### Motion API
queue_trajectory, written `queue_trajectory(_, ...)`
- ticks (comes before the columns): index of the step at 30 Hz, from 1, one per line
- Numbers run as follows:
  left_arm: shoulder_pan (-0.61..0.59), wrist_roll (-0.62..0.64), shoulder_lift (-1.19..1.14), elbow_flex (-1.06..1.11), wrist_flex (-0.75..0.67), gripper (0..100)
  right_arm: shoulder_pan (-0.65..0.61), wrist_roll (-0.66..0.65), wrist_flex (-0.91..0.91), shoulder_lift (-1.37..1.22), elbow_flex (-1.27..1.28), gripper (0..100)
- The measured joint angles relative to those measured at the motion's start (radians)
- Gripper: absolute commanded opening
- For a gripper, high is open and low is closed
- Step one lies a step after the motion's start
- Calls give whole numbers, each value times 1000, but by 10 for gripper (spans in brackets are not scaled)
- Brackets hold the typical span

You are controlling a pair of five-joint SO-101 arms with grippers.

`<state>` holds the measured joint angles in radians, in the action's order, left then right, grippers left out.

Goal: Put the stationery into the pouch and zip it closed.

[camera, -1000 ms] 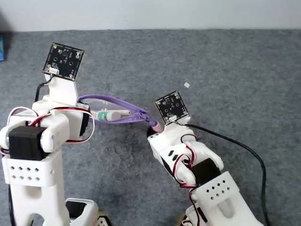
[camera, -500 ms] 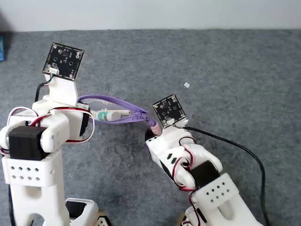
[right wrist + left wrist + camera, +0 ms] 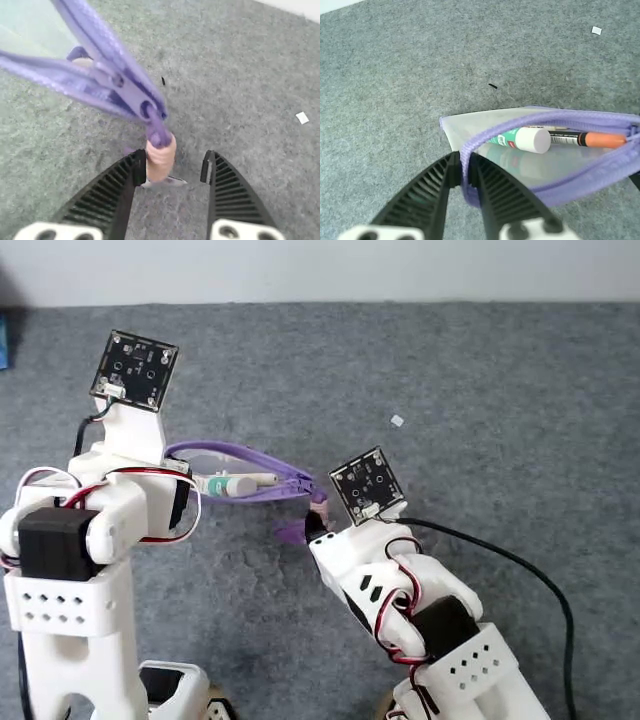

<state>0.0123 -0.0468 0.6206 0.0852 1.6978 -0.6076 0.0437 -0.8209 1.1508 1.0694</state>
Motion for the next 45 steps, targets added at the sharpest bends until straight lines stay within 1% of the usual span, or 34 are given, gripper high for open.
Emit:
queue_trajectory(5, 0, 0, 0, 0, 0, 11, -5, -11, 34, -52, 0, 194)
queue_trajectory(6, 0, 0, 0, 0, 0, 11, -9, -14, 48, -64, 0, 180)
queue_trajectory(11, 0, 0, 0, 0, 0, 11, -11, -17, 72, -100, 0, 29)
queue_trajectory(12, 0, 0, 0, 0, 0, 11, -11, -17, 74, -100, 0, 13)
queue_trajectory(25, 0, 0, 0, 0, 0, 11, -11, -17, 74, -100, 0, 8)
queue_trajectory(27, 0, 0, 0, 0, 0, 11, -11, -17, 43, -100, -18, 8)
queue_trajectory(32, 0, 0, 0, 0, 0, 11, -9, -17, -91, -100, -149, 8)
queue_trajectory(37, 0, 0, 0, 0, 0, 11, 29, -17, -198, -100, -290, 7)
queue_trajectory(40, 0, 0, 0, 0, 0, 11, 46, -43, -232, -100, -362, 7)
queue_trajectory(45, 2, 0, 0, -2, 0, 11, 72, -91, -236, -109, -460, 7)
